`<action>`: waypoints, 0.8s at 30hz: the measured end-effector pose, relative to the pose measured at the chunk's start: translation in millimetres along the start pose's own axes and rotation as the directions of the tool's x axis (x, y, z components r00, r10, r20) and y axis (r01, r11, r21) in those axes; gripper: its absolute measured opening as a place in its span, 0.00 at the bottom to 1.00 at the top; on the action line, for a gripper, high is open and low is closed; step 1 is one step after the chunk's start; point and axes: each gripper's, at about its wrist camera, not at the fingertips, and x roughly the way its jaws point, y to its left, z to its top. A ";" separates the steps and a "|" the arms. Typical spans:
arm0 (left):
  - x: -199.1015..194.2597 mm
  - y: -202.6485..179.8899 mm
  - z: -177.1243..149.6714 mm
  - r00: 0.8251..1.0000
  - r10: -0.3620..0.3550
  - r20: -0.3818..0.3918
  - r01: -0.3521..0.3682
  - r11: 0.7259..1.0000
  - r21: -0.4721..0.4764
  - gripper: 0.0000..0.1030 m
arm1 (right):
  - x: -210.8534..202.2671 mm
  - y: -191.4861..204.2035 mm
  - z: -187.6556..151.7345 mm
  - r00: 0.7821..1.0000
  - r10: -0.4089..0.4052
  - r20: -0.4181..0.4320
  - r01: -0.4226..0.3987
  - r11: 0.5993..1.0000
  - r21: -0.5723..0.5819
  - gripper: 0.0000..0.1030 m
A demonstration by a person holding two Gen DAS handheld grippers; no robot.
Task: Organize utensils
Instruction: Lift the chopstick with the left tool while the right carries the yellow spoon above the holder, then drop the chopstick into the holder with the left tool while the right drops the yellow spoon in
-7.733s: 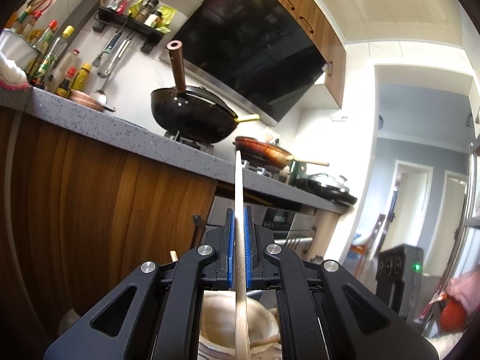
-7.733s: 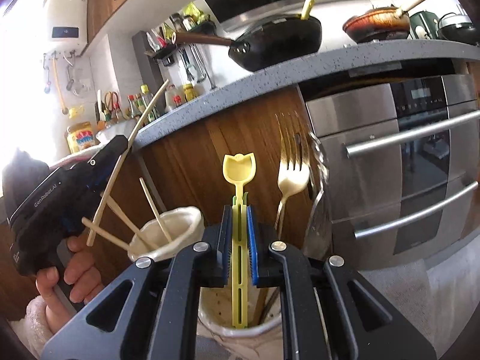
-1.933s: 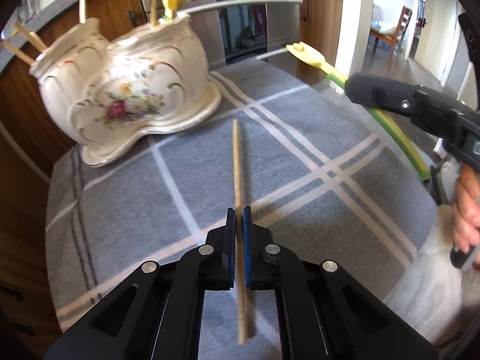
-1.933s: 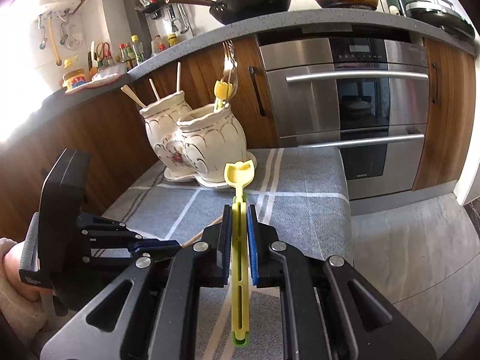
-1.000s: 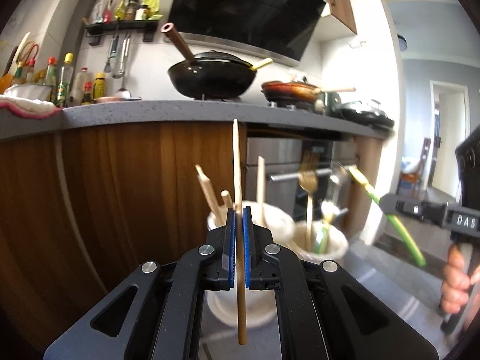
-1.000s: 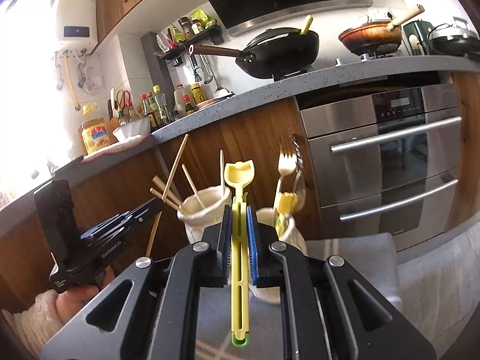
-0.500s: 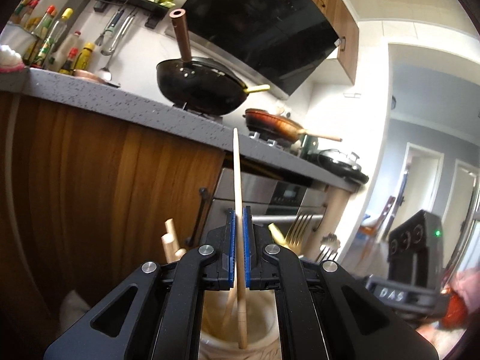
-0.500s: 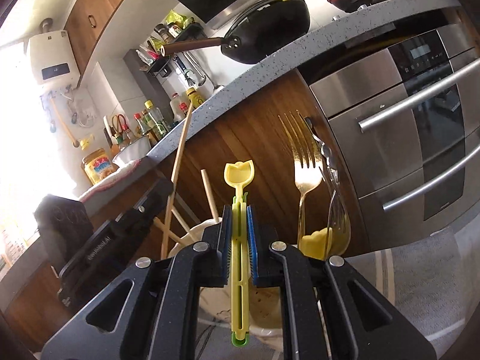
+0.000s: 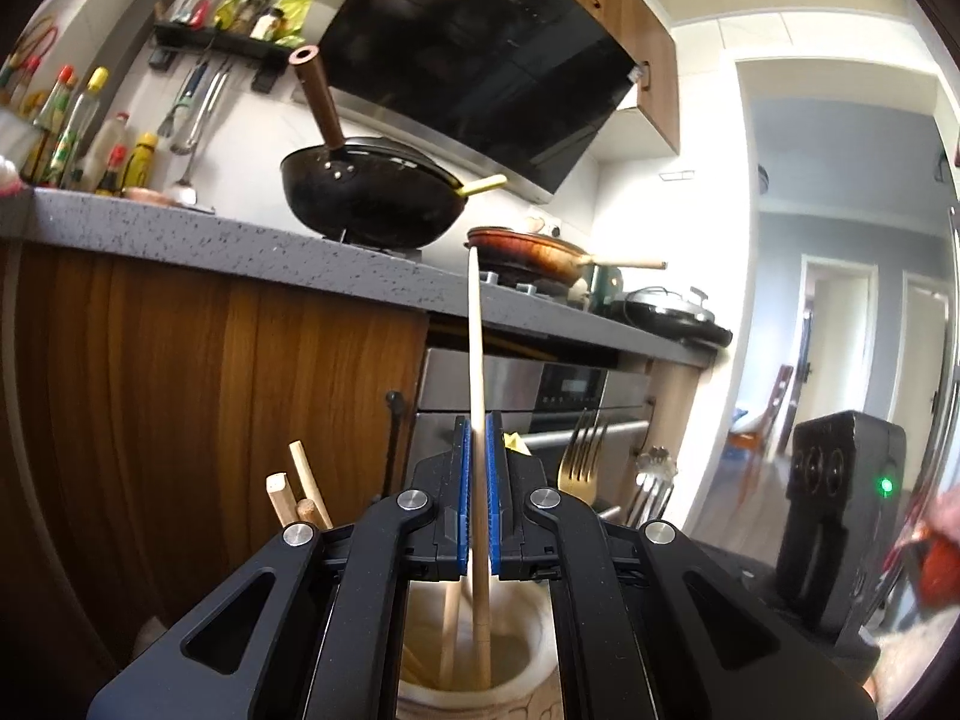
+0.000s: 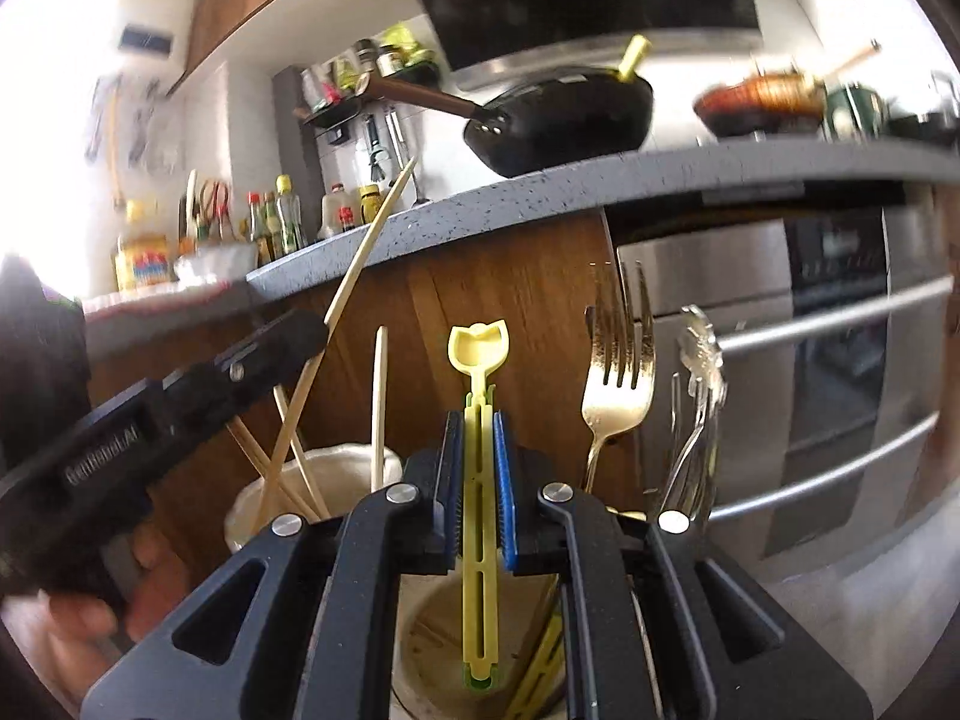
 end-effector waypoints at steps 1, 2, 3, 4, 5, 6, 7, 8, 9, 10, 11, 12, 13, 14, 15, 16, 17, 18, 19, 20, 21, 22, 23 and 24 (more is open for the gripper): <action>-1.4 -0.1 -0.3 1.000 0.000 -0.001 0.000 1.000 0.005 0.05 | -0.8 0.9 -2.0 1.000 -0.006 -0.008 0.006 1.000 -0.012 0.09; -3.5 -0.1 -1.1 1.000 -0.001 0.000 0.001 1.000 0.008 0.05 | -2.7 0.3 -2.7 1.000 -0.012 -0.014 0.012 1.000 -0.015 0.09; -6.4 0.0 -0.7 1.000 -0.001 0.003 0.001 1.000 0.016 0.05 | -4.5 -1.1 -2.4 1.000 -0.014 -0.015 0.013 1.000 -0.012 0.09; -9.3 -0.2 -1.0 1.000 -0.004 0.004 0.004 1.000 0.022 0.05 | -7.6 -3.6 -1.7 1.000 -0.010 -0.021 0.009 1.000 -0.002 0.09; -11.9 -0.6 -1.0 1.000 -0.005 0.004 0.005 1.000 0.028 0.05 | -10.0 -5.0 -1.2 1.000 -0.007 -0.027 0.008 1.000 0.006 0.09; -15.6 -1.9 -0.8 1.000 -0.006 0.004 0.005 0.999 0.045 0.05 | -14.1 -6.8 -1.0 1.000 -0.006 -0.031 0.006 1.000 0.013 0.09; -17.7 -3.5 -1.2 1.000 -0.007 0.001 0.007 0.998 0.054 0.05 | -17.8 -7.4 -1.1 1.000 -0.003 -0.031 0.004 1.000 0.013 0.09; -20.5 -5.1 -1.7 1.000 -0.004 -0.003 0.004 0.998 0.070 0.05 | -21.0 -7.9 -1.2 1.000 -0.003 -0.030 0.003 1.000 0.013 0.09; -22.8 -6.4 -2.6 1.000 0.000 -0.006 0.000 0.997 0.079 0.05 | -24.1 -8.2 -1.9 1.000 0.000 -0.029 0.001 1.000 0.014 0.09; -24.9 -7.2 -4.0 1.000 0.005 -0.011 -0.004 0.996 0.085 0.05 | -27.3 -9.1 -3.3 0.999 0.004 -0.034 -0.003 1.000 0.017 0.09; -27.2 -7.9 -5.0 1.000 0.012 -0.014 -0.011 0.996 0.090 0.05 | -29.8 -9.4 -4.8 0.999 0.007 -0.042 -0.006 1.000 0.020 0.09; -29.7 -9.2 -6.0 1.000 0.020 -0.019 -0.018 0.995 0.101 0.05 | -31.8 -9.0 -6.5 0.999 0.008 -0.050 -0.007 1.000 0.018 0.09; -31.9 -10.5 -7.0 0.999 0.031 -0.026 -0.028 0.993 0.112 0.05 | -32.8 -8.4 -7.4 0.998 0.010 -0.056 -0.009 1.000 0.015 0.09; -33.8 -11.6 -7.9 0.999 0.037 -0.031 -0.033 0.992 0.120 0.05 | -34.3 -7.2 -8.9 0.998 0.010 -0.061 -0.009 1.000 0.009 0.09; -34.7 -11.8 -8.4 0.999 0.037 -0.038 -0.032 0.992 0.124 0.05 | -35.3 -5.9 -10.2 0.998 0.007 -0.065 -0.007 1.000 0.001 0.09; -35.0 -12.2 -9.0 0.998 0.042 -0.042 -0.037 0.991 0.127 0.05 | -35.3 -4.2 -11.9 0.997 0.003 -0.071 -0.004 1.000 -0.009 0.09; -34.8 -12.4 -9.2 0.998 0.048 -0.046 -0.042 0.991 0.130 0.05 | -35.5 -2.8 -12.7 0.997 0.003 -0.074 -0.004 1.000 -0.014 0.10; -34.3 -12.5 -9.4 0.997 0.051 -0.054 -0.043 0.990 0.132 0.05 | -35.5 -0.6 -13.5 0.997 0.007 -0.078 -0.009 1.000 -0.024 0.12; -33.9 -12.5 -9.5 0.996 0.058 -0.061 -0.050 0.990 0.132 0.07 | -36.2 0.8 -13.6 0.997 0.003 -0.078 -0.006 1.000 -0.030 0.17; -34.8 -12.6 -9.2 0.996 0.060 -0.063 -0.051 0.990 0.130 0.08 | -38.1 2.5 -13.3 0.997 -0.001 -0.072 -0.001 0.999 -0.038 0.22; -35.8 -12.9 -8.9 0.996 0.061 -0.063 -0.052 0.990 0.130 0.10 | -41.1 4.1 -12.6 0.998 -0.001 -0.063 -0.001 0.999 -0.043 0.25; -37.8 -13.2 -8.1 0.996 0.063 -0.063 -0.055 0.990 0.128 0.14 | -44.7 4.5 -11.9 0.998 0.000 -0.056 -0.002 0.999 -0.041 0.31; -40.1 -13.3 -7.1 0.996 0.068 -0.066 -0.059 0.990 0.125 0.14 | -48.3 4.7 -11.6 0.999 -0.002 -0.053 0.000 0.999 -0.039 0.32; -43.1 -14.1 -6.6 0.995 0.070 -0.067 -0.061 0.991 0.122 0.14 | -51.8 4.6 -11.4 0.999 -0.005 -0.050 0.003 0.999 -0.036 0.32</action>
